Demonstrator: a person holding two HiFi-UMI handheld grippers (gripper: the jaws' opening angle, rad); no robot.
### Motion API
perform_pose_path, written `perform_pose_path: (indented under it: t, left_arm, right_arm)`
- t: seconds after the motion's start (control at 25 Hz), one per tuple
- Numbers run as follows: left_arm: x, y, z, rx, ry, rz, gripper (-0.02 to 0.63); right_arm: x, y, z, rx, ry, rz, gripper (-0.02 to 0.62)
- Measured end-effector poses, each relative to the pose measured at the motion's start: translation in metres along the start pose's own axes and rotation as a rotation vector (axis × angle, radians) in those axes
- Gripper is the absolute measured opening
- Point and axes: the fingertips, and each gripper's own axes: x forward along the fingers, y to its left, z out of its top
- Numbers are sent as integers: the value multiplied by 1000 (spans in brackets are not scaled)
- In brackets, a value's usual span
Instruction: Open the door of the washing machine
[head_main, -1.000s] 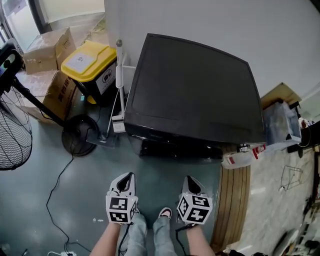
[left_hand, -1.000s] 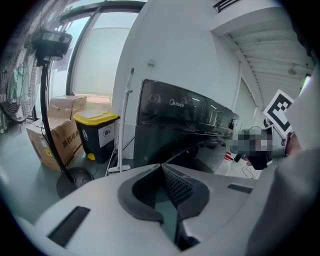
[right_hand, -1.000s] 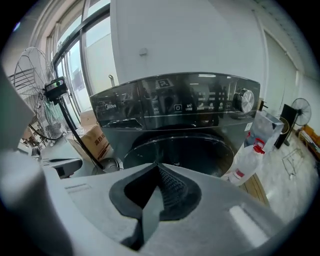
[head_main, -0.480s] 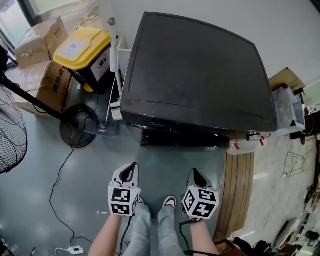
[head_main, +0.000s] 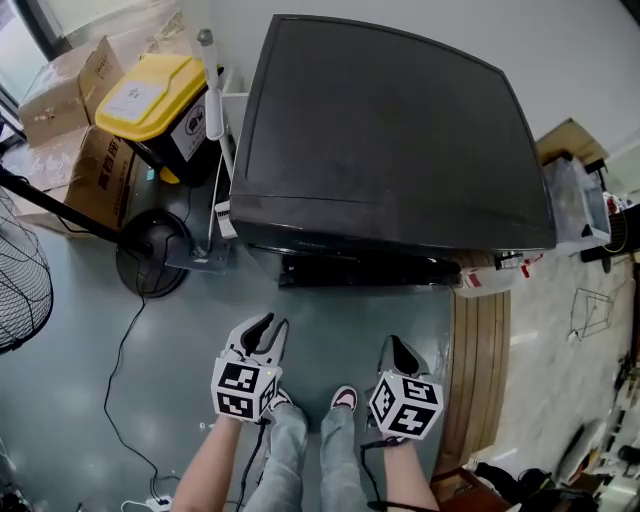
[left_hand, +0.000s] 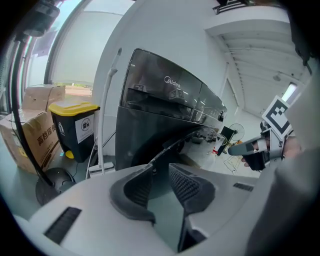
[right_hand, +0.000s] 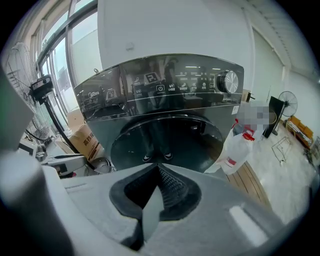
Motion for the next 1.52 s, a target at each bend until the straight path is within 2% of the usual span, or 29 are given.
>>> perform_pose_path:
  t: [0.36,0.56,0.76,1.0,1.28,1.52]
  left_arm:
    - [17,5,-8,131,51,-103,167]
    - [34,8,-11,201,91,-162,172]
    - [52,10,-8,227,109,-213,179]
    - [78,9,-4,337,131,-274,179]
    - [89,11,-4,367,138,-298,181]
    - [98,10,-5,431,140,-293,181]
  right_arm:
    - [-2,-9,-12,47,0,-45,5]
    - [0,-10,-21,73,12,-68,5]
    - [4,-7,-28,91,27,-88,5]
    - [13,1,-27,76,36,-89,5]
    - [12,10,-19,54,30,-81,5]
    - [10,-1,-23,80,25,-93,5]
